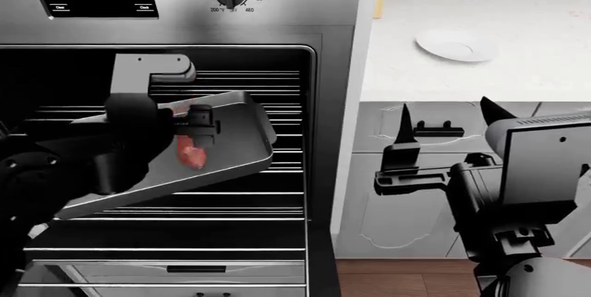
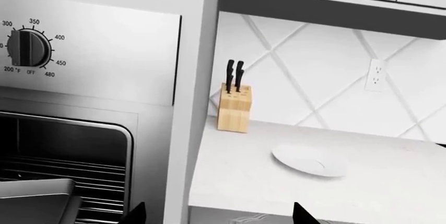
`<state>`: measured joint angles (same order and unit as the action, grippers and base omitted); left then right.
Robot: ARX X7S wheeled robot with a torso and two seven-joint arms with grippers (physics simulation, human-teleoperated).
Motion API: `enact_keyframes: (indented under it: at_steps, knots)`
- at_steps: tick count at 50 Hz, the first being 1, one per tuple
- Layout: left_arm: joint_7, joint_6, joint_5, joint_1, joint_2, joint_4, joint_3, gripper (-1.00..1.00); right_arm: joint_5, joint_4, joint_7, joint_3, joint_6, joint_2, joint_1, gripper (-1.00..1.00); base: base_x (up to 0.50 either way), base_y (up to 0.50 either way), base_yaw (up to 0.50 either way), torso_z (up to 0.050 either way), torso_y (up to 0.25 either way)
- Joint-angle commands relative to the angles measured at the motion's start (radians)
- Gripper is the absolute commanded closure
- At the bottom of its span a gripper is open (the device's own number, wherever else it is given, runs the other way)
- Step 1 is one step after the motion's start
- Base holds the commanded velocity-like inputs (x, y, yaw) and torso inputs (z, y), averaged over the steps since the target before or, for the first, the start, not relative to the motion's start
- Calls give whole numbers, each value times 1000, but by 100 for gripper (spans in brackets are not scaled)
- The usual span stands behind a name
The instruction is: Place the sweet potato on the top rack of the oven.
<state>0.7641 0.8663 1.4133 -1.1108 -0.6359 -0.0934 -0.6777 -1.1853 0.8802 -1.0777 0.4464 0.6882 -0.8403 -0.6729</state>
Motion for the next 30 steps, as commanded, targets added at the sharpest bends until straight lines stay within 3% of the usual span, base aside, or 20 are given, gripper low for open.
enact_keyframes:
  at_steps: [1, 16, 30]
  knots:
    - [9, 7, 5, -15, -13, 26, 3, -100, -11, 8, -5, -4, -1, -5, -6, -100, 0, 0, 0, 0, 0]
    - [106, 25, 89, -6, -58, 156, 45, -100, -31, 30, -19, -18, -12, -24, -4, -100, 0, 0, 0, 0, 0]
    - [339, 16, 336, 61, -158, 458, 130, -100, -140, 90, -98, -41, 4, -65, -47, -100, 0, 0, 0, 0, 0]
